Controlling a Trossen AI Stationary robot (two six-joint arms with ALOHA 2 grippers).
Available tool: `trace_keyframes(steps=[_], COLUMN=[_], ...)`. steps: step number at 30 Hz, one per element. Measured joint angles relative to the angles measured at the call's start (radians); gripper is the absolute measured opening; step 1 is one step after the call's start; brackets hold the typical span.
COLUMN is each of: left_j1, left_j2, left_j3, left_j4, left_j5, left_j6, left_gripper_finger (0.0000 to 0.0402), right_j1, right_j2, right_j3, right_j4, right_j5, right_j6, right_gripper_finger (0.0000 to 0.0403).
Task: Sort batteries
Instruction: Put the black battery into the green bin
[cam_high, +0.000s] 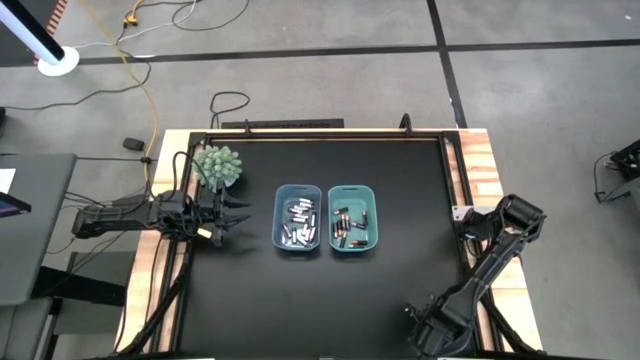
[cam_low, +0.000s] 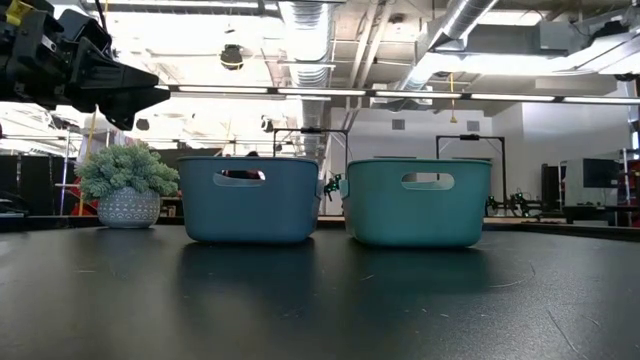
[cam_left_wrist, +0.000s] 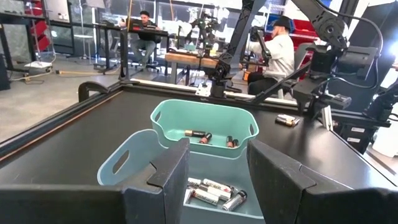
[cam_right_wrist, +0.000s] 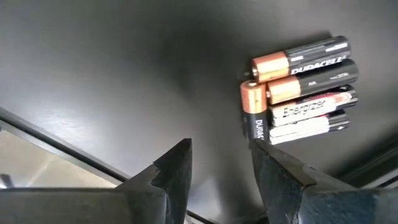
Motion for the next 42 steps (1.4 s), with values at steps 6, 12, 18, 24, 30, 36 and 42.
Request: trace_keyframes(steps=[6,12,18,24,30,36,42], left_j1=[0.000,0.000,0.000,0.000,0.000,0.000,0.000], left_j2=[0.000,0.000,0.000,0.000,0.000,0.000,0.000], left_j3=[0.000,0.000,0.000,0.000,0.000,0.000,0.000], left_j4=[0.000,0.000,0.000,0.000,0.000,0.000,0.001], left_j5=[0.000,0.000,0.000,0.000,0.001,0.001,0.001], left_j6=[0.000,0.000,0.000,0.000,0.000,0.000,0.000], left_gripper_finger=[0.0158,0.0158,0.0158,0.0158,0.0158,0.0158,0.0158], right_j1=[0.000,0.000,0.003,0.002,0.002,0.002,0.002], right_j2=[0.000,0.000,0.000,0.000,0.015,0.042,0.063], right_j3=[-0.033,-0.056,-0.058,-0.058,-0.059,-0.059,-0.058], right_j4=[-0.002,0.015,0.015,0.018,0.028,0.056,0.094], right_j5=[0.000,0.000,0.013,0.015,0.021,0.021,0.019], right_j6=[-0.021,-0.018,-0.025,-0.024,-0.008,-0.005,-0.002], right_gripper_finger=[0.0180,0.0180,0.0180,0.0180,0.0180,0.0180,0.0180])
